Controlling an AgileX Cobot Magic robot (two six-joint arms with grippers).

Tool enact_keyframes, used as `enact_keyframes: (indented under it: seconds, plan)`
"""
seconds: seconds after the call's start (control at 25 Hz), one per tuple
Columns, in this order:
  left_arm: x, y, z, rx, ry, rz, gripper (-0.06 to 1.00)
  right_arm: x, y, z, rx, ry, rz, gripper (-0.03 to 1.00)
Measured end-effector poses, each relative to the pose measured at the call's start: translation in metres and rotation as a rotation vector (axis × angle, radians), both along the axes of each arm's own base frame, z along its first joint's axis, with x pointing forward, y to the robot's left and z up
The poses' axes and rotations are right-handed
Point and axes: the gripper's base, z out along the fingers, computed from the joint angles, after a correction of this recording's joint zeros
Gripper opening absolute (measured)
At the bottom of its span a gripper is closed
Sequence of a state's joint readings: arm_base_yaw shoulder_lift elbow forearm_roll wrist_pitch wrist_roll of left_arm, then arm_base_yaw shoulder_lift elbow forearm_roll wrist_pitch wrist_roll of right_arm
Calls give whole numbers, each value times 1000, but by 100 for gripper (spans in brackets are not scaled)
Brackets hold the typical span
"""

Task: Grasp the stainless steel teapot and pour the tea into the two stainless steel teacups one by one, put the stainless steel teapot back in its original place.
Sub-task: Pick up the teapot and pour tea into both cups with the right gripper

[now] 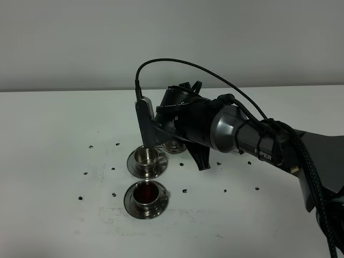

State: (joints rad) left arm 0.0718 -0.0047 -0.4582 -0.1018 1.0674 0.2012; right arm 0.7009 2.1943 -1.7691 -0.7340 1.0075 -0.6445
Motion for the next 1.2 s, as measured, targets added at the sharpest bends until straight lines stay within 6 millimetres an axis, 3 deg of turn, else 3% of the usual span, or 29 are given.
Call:
enact_keyframes:
  seconds: [0.36, 1.2]
  plan:
    - [0, 0, 0, 0, 0, 0, 38, -10, -4, -3, 5, 1, 28, 19]
    - [0, 0, 0, 0, 0, 0, 38, -3, -4, -3, -48, -66, 58, 19]
